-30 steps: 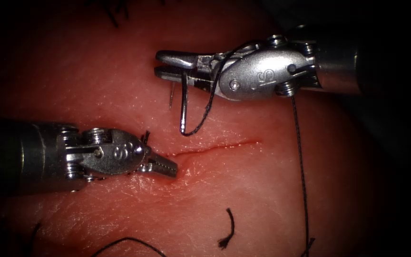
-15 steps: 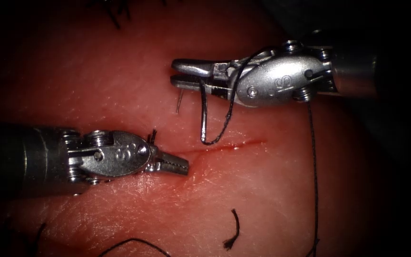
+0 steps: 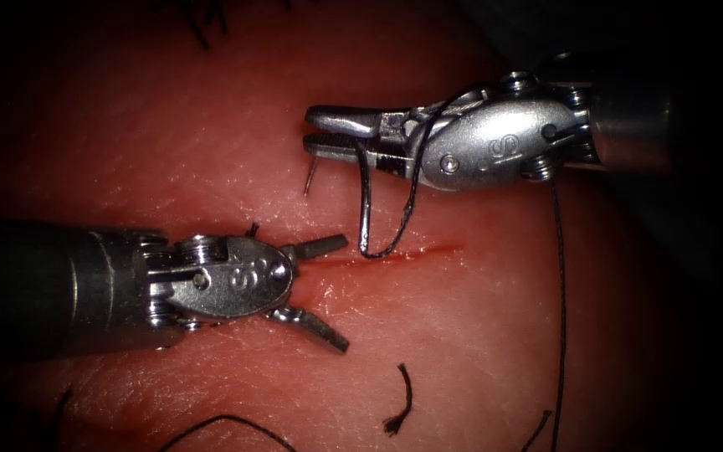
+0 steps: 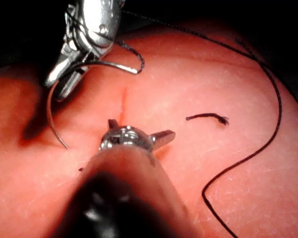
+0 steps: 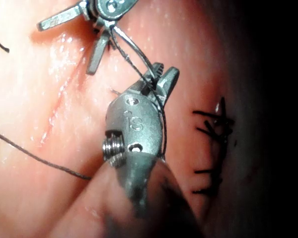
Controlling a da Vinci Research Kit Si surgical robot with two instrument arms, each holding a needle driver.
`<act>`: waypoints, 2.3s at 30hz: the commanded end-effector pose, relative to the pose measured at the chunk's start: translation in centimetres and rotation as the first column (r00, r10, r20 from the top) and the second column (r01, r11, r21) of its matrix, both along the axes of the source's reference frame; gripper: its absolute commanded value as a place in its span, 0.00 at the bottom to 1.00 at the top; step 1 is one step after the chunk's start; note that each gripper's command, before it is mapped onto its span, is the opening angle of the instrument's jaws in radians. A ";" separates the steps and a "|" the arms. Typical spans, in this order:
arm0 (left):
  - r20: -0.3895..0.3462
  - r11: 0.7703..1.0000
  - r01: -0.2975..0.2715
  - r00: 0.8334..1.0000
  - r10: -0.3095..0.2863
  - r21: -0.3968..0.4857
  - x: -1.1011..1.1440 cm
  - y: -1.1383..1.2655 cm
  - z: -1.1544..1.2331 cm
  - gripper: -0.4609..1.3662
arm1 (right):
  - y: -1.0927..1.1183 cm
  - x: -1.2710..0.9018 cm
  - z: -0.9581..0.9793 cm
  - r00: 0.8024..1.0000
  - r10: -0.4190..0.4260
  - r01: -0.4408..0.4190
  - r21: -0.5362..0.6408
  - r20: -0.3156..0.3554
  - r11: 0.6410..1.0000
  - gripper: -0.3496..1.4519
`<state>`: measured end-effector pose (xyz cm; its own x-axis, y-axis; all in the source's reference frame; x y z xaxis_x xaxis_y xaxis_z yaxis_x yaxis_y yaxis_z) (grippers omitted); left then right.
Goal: Wound Closure
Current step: Use the right gripper to throw the needle through the top of the wound
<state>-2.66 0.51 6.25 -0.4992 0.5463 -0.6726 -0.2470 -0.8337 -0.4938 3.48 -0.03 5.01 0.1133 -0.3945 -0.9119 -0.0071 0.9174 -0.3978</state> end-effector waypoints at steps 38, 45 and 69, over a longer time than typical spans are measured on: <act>0.023 0.999 0.003 1.000 -0.003 -0.034 0.01 -0.31 0.26 0.06 | -0.02 -0.13 -0.18 0.999 0.032 -0.023 -0.265 0.027 0.964 0.00; 0.042 0.999 0.015 0.999 -0.014 -0.031 0.07 -0.24 0.22 0.06 | -0.13 -0.15 -0.17 0.999 0.002 0.012 -0.274 0.052 0.962 0.00; 0.045 0.999 0.019 0.999 -0.018 -0.035 0.08 -0.27 0.23 0.06 | -0.20 -0.30 -0.04 0.995 0.020 0.008 -0.283 0.093 0.959 0.00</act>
<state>-2.59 0.24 6.48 -0.4576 0.5308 -0.7134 -0.2441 -0.8465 -0.4732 3.18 -0.23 4.98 0.1957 -0.6342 -0.7480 0.0432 0.7676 -0.6395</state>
